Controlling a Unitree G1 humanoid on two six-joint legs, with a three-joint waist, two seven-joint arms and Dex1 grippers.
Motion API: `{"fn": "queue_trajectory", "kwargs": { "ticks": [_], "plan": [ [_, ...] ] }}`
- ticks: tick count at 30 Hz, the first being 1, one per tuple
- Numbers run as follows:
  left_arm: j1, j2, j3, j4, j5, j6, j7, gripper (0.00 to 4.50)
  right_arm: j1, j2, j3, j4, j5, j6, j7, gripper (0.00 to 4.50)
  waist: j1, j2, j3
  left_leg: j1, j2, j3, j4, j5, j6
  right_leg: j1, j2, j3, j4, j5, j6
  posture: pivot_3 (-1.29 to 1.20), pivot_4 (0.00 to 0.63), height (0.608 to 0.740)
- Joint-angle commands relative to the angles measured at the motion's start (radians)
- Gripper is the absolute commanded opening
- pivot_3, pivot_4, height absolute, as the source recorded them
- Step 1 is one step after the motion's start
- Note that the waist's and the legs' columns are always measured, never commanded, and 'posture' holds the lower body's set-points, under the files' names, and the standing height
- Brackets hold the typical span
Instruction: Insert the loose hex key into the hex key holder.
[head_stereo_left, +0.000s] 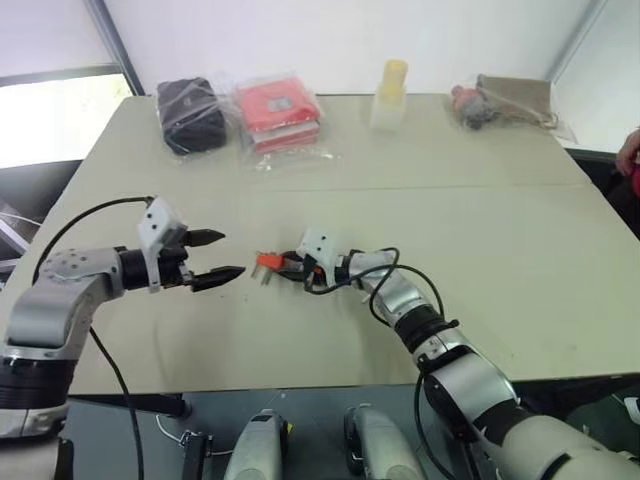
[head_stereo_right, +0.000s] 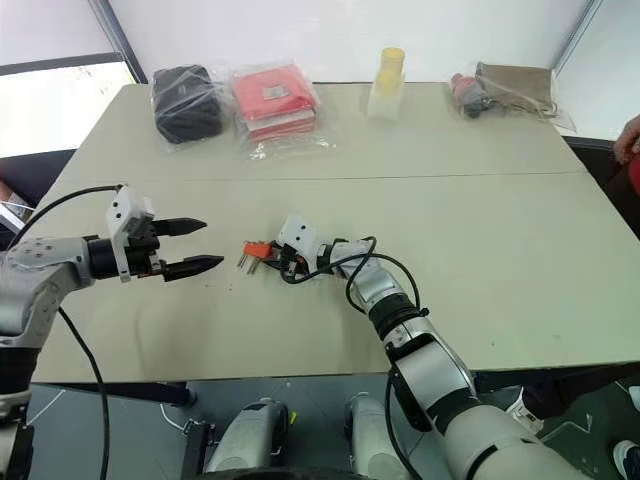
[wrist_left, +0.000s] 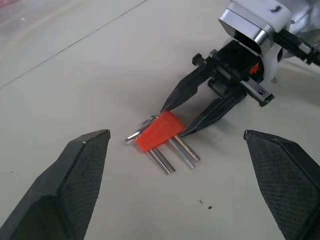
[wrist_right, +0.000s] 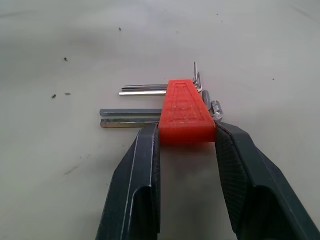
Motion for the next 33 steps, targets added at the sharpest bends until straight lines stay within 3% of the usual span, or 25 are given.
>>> {"fn": "queue_trajectory", "kwargs": {
  "ticks": [1, 5, 12, 22, 33],
  "plan": [
    [-0.079, -0.014, 0.028, 0.063, -0.043, 0.018, -0.014, 4.5, -0.122, -0.121, -0.013, -0.165, -0.097, -0.231, -0.049, 0.98, -0.004, 0.0, 0.0, -0.001, 0.0, 0.0, 0.0, 0.0, -0.001, 0.0, 0.0, 0.0, 0.0, 0.0, 0.0, 0.0, 0.15, 0.74],
    [-0.212, -0.056, 0.01, 0.196, -0.057, 0.029, -0.058, 4.5, -0.246, -0.284, 0.018, -0.156, -0.285, -0.529, -0.184, 0.98, -0.01, 0.0, 0.0, 0.0, -0.001, 0.001, -0.001, 0.0, -0.001, -0.002, 0.0, 0.0, 0.001, 0.0, 0.0, 0.0, 0.15, 0.74],
    [-0.48, -0.196, -0.036, 0.498, -0.036, -0.03, -0.161, 4.5, -0.321, -0.37, 0.012, -0.068, -0.347, -0.752, -0.296, 0.98, -0.013, -0.001, 0.0, 0.0, 0.0, 0.002, -0.001, 0.0, -0.001, -0.002, 0.001, 0.002, 0.002, 0.0, 0.0, 0.0, 0.15, 0.74],
    [-0.699, -0.311, -0.093, 0.748, 0.031, -0.106, -0.319, 4.5, -0.33, -0.396, 0.008, -0.061, -0.345, -0.776, -0.316, 0.98, -0.013, -0.001, 0.001, 0.0, -0.001, 0.002, 0.0, 0.001, -0.001, -0.003, 0.002, 0.002, 0.003, 0.0, 0.0, 0.0, 0.15, 0.74],
    [-0.738, -0.347, -0.08, 0.828, 0.067, -0.146, -0.363, 4.5, -0.291, -0.401, 0.009, -0.106, -0.332, -0.747, -0.308, 0.98, -0.013, -0.001, 0.001, -0.001, 0.0, 0.002, 0.0, 0.001, -0.001, -0.004, 0.002, 0.002, 0.004, 0.0, 0.0, 0.0, 0.15, 0.74]
  ]
}}
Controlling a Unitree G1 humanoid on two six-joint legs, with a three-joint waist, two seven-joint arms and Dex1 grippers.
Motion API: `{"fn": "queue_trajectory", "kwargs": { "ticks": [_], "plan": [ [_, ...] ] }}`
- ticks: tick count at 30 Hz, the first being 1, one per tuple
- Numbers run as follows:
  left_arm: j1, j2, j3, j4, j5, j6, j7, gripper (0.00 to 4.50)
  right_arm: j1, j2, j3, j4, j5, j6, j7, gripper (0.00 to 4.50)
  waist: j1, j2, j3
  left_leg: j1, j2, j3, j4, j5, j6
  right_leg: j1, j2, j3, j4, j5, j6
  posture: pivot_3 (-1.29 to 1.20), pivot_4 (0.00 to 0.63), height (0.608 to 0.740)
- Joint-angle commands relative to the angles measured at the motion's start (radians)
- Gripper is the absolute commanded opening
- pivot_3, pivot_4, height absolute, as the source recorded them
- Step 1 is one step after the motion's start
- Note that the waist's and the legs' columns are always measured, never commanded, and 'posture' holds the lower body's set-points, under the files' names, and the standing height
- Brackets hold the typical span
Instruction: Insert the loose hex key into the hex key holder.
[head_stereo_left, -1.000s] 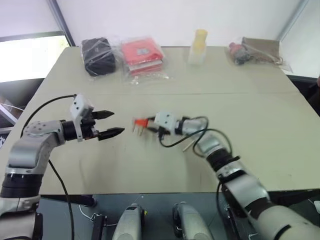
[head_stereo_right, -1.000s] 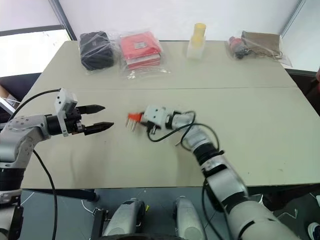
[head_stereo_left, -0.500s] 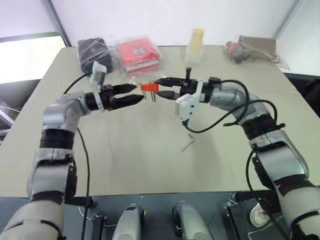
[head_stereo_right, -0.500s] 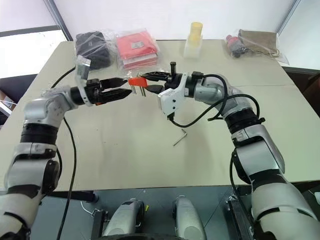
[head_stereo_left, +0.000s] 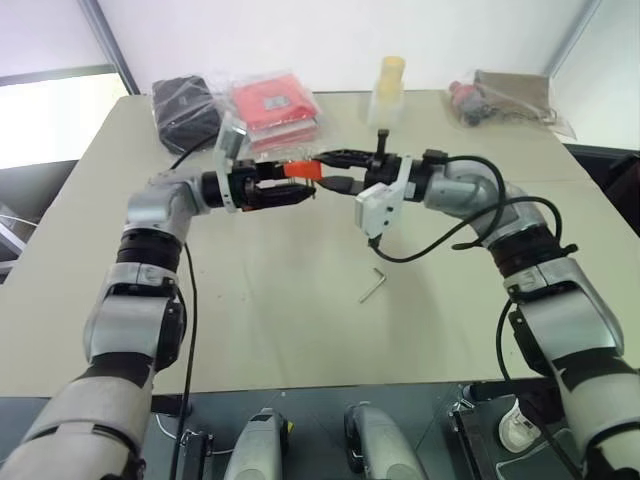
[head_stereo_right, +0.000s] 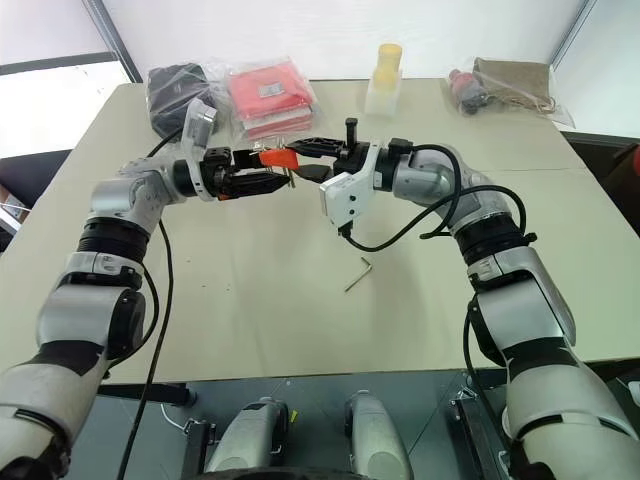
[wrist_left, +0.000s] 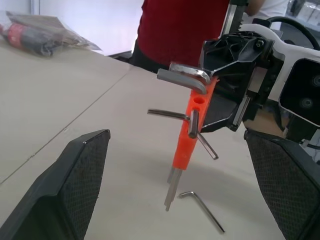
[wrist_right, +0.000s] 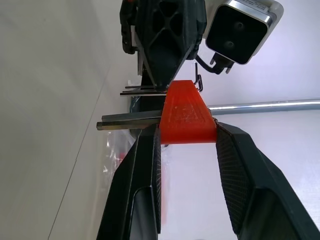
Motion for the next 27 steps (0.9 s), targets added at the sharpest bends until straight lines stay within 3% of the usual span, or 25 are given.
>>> {"fn": "queue_trajectory", "kwargs": {
  "ticks": [1, 7, 8, 10, 12, 13, 17, 27],
  "plan": [
    [-0.038, 0.001, 0.022, -0.009, 0.001, -0.015, -0.015, 4.5, 0.003, -0.011, -0.021, -0.049, 0.027, 0.006, -0.008, 0.98, 0.001, 0.0, 0.0, 0.0, 0.0, 0.0, 0.0, 0.0, 0.0, 0.0, 0.0, 0.0, 0.0, 0.0, 0.0, 0.0, 0.15, 0.74],
    [-0.044, -0.003, 0.026, -0.005, 0.001, -0.013, -0.016, 4.5, 0.02, -0.011, -0.02, -0.068, 0.027, 0.017, -0.002, 0.98, 0.001, 0.0, 0.0, 0.0, 0.0, 0.0, 0.0, 0.0, 0.0, 0.0, 0.0, 0.0, 0.001, 0.0, 0.0, 0.0, 0.15, 0.74],
    [-0.044, -0.003, 0.027, -0.003, 0.001, -0.015, -0.016, 4.24, 0.022, -0.01, -0.02, -0.07, 0.027, 0.019, -0.002, 0.98, 0.001, 0.0, 0.0, 0.0, 0.0, 0.0, 0.0, 0.0, 0.0, 0.0, 0.0, 0.0, 0.001, 0.0, 0.0, 0.0, 0.15, 0.74],
    [-0.045, -0.004, 0.026, 0.0, 0.003, -0.017, -0.017, 3.55, 0.024, -0.009, -0.019, -0.073, 0.026, 0.023, -0.002, 0.98, 0.001, 0.0, 0.0, 0.0, 0.0, 0.0, 0.0, 0.0, 0.0, 0.0, 0.0, 0.0, 0.002, 0.0, 0.0, 0.0, 0.15, 0.74],
    [-0.044, -0.003, 0.023, 0.002, 0.006, -0.019, -0.02, 2.6, 0.025, -0.009, -0.019, -0.076, 0.026, 0.027, -0.003, 0.98, 0.001, 0.0, 0.0, 0.0, 0.0, 0.0, 0.0, 0.0, 0.0, 0.0, 0.0, 0.0, 0.003, 0.0, 0.0, 0.0, 0.15, 0.74],
    [-0.044, -0.004, 0.022, 0.002, 0.007, -0.02, -0.021, 1.9, 0.026, -0.009, -0.019, -0.078, 0.026, 0.028, -0.003, 0.98, 0.001, 0.0, 0.0, 0.0, 0.0, 0.0, 0.0, 0.0, 0.0, 0.0, 0.0, 0.0, 0.004, 0.0, 0.0, 0.0, 0.15, 0.74],
    [-0.047, -0.01, 0.029, 0.009, 0.005, -0.022, -0.017, 0.02, 0.035, -0.011, -0.018, -0.086, 0.024, 0.033, -0.003, 0.98, 0.001, 0.0, 0.0, 0.0, 0.0, 0.0, 0.0, 0.0, 0.0, 0.0, 0.0, 0.0, 0.004, 0.0, 0.0, 0.0, 0.15, 0.74],
    [-0.06, -0.02, 0.042, 0.034, 0.021, -0.052, 0.009, 0.02, 0.058, -0.018, -0.008, -0.105, 0.038, 0.043, 0.016, 0.98, 0.002, 0.0, 0.0, 0.0, 0.0, 0.0, 0.001, 0.0, 0.0, 0.0, 0.0, 0.0, 0.004, 0.0, 0.0, 0.0, 0.15, 0.74]
  ]
}}
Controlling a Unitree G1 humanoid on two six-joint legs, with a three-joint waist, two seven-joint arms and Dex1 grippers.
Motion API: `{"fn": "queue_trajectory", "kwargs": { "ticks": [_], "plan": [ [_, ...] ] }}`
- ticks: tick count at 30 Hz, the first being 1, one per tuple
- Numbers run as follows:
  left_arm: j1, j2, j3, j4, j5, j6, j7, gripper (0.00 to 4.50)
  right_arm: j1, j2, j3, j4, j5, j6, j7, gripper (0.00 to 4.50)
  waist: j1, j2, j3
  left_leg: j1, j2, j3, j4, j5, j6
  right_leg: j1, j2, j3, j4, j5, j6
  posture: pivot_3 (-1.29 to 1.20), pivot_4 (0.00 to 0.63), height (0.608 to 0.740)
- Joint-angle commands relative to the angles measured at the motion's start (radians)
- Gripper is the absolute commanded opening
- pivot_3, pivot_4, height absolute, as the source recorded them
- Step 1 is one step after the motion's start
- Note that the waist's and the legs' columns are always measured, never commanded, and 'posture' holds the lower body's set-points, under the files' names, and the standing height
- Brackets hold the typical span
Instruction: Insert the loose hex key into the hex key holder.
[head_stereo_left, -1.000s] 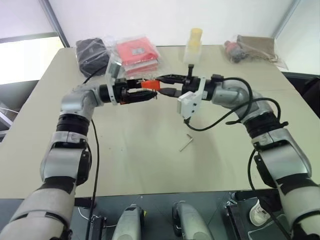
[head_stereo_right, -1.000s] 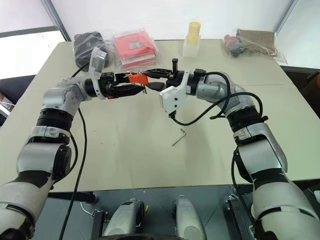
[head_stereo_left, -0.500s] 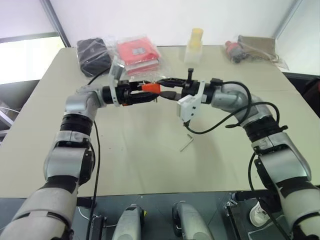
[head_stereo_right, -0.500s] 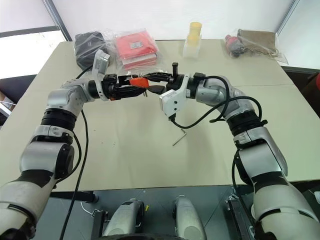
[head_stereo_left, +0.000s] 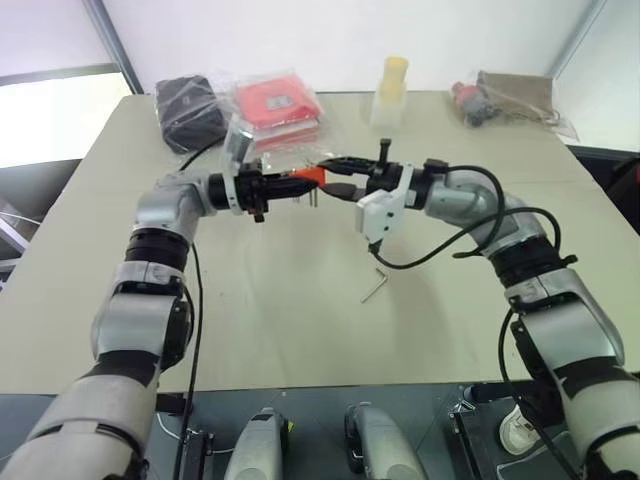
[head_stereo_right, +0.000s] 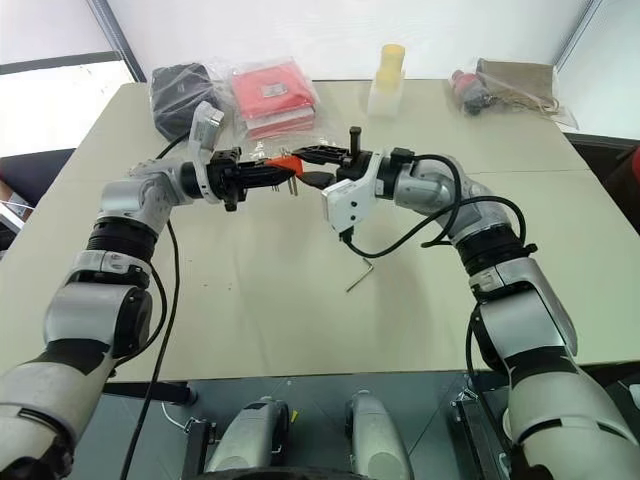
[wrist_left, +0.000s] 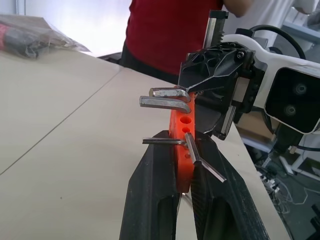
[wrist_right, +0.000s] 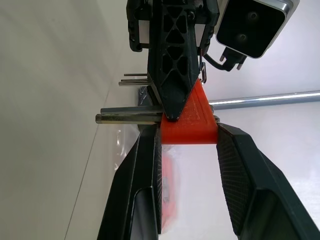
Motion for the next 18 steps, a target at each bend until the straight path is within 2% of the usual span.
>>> {"fn": "queue_trajectory", "kwargs": {
  "ticks": [1, 7, 8, 11, 13, 15, 18],
  "plan": [
    [-0.051, 0.011, 0.04, 0.004, 0.002, -0.024, 0.036, 0.02, 0.001, -0.007, -0.006, -0.056, 0.024, -0.013, 0.011, 0.98, 0.0, 0.0, 0.0, 0.0, 0.0, 0.0, 0.0, 0.0, 0.0, 0.0, 0.0, 0.0, 0.0, 0.0, 0.0, 0.0, 0.15, 0.74],
    [-0.031, 0.019, 0.038, -0.01, 0.003, -0.025, 0.036, 0.0, 0.026, -0.038, -0.012, -0.051, 0.039, 0.003, 0.047, 4.13, 0.0, 0.0, 0.0, 0.0, 0.0, 0.0, 0.0, 0.0, 0.0, 0.0, 0.0, 0.0, 0.0, 0.0, 0.0, 0.0, 0.15, 0.74],
    [-0.023, 0.021, 0.037, -0.02, 0.004, -0.026, 0.038, 0.0, 0.037, -0.05, -0.019, -0.052, 0.037, 0.01, 0.049, 4.47, 0.0, 0.0, 0.0, 0.0, 0.0, 0.0, 0.0, 0.0, 0.0, 0.0, 0.0, 0.0, 0.0, 0.0, 0.0, 0.0, 0.15, 0.74],
    [-0.007, 0.025, 0.038, -0.042, 0.003, -0.027, 0.049, 0.0, 0.069, -0.078, -0.033, -0.064, 0.05, 0.05, 0.065, 4.47, 0.002, 0.0, 0.0, 0.0, 0.0, 0.0, 0.0, 0.0, 0.0, 0.0, 0.0, 0.0, 0.0, 0.0, 0.0, 0.0, 0.15, 0.74],
    [0.019, 0.03, 0.035, -0.079, 0.009, -0.039, 0.065, 0.0, 0.124, -0.093, -0.072, -0.111, 0.13, 0.166, 0.108, 4.47, 0.003, 0.0, 0.0, 0.0, 0.0, 0.0, 0.0, 0.0, 0.0, 0.0, 0.0, 0.0, 0.0, 0.0, 0.0, 0.0, 0.15, 0.74],
    [0.082, 0.043, 0.038, -0.16, 0.01, -0.046, 0.094, 0.0, 0.255, -0.095, -0.167, -0.306, 0.327, 0.605, 0.213, 4.47, 0.004, 0.0, 0.0, 0.0, 0.0, 0.0, 0.0, 0.0, 0.0, 0.0, 0.0, 0.0, 0.0, 0.0, 0.0, 0.0, 0.15, 0.74],
    [0.156, 0.048, 0.038, -0.266, 0.001, -0.027, 0.13, 0.0, 0.384, -0.094, -0.268, -0.601, 0.551, 1.186, 0.259, 4.47, 0.007, 0.0, 0.0, 0.0, 0.001, -0.001, 0.0, 0.0, 0.0, 0.0, 0.0, 0.0, 0.002, 0.0, 0.0, 0.0, 0.15, 0.74]
  ]
}}
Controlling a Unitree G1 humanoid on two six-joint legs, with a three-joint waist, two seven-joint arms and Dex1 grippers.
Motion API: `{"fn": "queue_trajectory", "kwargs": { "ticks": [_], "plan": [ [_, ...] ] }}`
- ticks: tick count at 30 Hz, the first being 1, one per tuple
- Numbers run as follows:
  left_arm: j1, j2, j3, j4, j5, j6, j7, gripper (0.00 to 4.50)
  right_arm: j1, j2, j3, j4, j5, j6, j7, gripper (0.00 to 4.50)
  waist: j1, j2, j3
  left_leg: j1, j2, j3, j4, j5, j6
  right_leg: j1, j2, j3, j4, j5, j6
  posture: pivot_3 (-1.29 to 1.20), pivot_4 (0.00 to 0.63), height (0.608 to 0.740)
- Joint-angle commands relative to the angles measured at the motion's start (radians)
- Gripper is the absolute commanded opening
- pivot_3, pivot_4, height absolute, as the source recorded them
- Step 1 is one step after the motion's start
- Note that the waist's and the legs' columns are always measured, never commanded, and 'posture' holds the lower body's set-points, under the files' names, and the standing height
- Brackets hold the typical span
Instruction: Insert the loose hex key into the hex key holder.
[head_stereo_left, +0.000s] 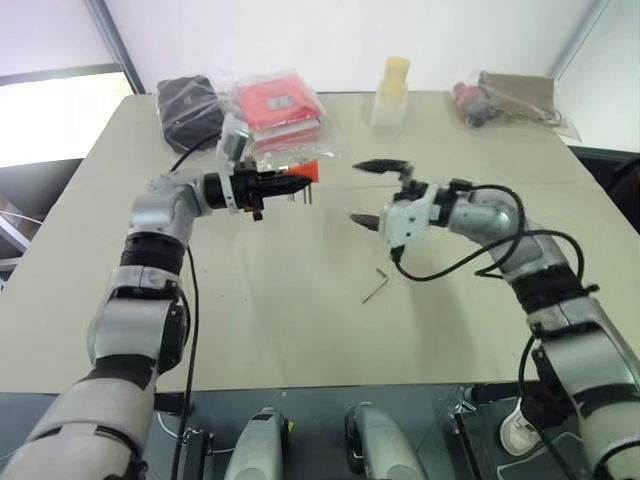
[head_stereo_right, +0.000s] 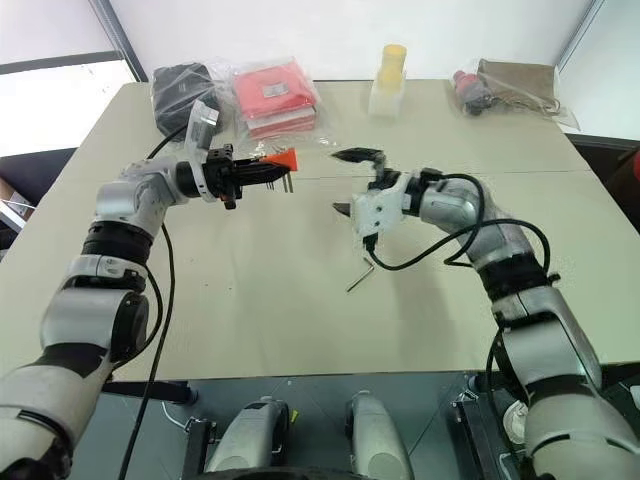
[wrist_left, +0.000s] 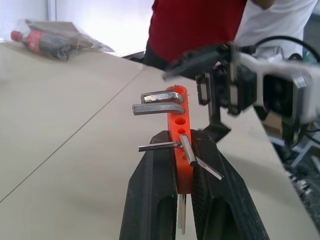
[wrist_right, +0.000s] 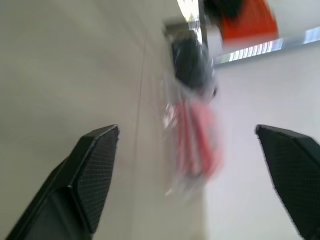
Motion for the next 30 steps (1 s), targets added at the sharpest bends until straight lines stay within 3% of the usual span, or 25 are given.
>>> {"fn": "queue_trajectory", "kwargs": {
  "ticks": [1, 6, 11, 17, 30],
  "plan": [
    [0.06, 0.014, 0.023, -0.147, -0.02, 0.021, 0.042, 0.0, 0.084, -0.017, -0.129, -0.348, 0.273, 0.644, 0.042, 4.47, 0.0, 0.0, 0.0, 0.0, 0.0, 0.0, 0.0, 0.0, 0.0, 0.0, 0.0, 0.0, 0.0, 0.0, 0.0, 0.0, 0.15, 0.74],
    [0.15, -0.011, 0.028, -0.301, -0.056, 0.087, 0.119, 0.0, 0.163, -0.016, -0.265, -0.621, 0.495, 1.303, -0.013, 4.47, 0.003, 0.0, 0.0, 0.0, 0.0, -0.001, 0.002, 0.0, 0.0, 0.0, 0.0, 0.0, -0.001, 0.0, -0.001, 0.0, 0.15, 0.74],
    [0.206, -0.037, 0.028, -0.376, -0.073, 0.115, 0.178, 0.0, 0.156, 0.063, -0.405, -0.735, 0.631, 1.714, -0.07, 4.47, 0.004, 0.0, 0.0, 0.001, -0.001, -0.001, 0.002, 0.0, 0.0, 0.001, 0.0, 0.0, -0.001, -0.001, -0.001, 0.0, 0.15, 0.74],
    [0.244, -0.061, 0.013, -0.409, -0.07, 0.108, 0.214, 0.0, 0.231, 0.129, -0.422, -0.802, 0.674, 1.821, -0.135, 4.47, 0.003, 0.0, 0.0, 0.001, -0.001, -0.001, 0.002, 0.0, 0.001, 0.001, 0.0, -0.001, -0.001, -0.001, 0.0, 0.0, 0.15, 0.74],
    [0.268, -0.055, 0.014, -0.42, -0.063, 0.093, 0.249, 0.0, 0.241, 0.274, -0.359, -0.661, 0.644, 1.739, -0.27, 4.47, 0.0, 0.0, 0.0, 0.001, -0.001, -0.001, 0.001, 0.0, 0.001, 0.001, 0.0, -0.001, -0.001, -0.001, 0.0, 0.0, 0.15, 0.74]
  ]
}}
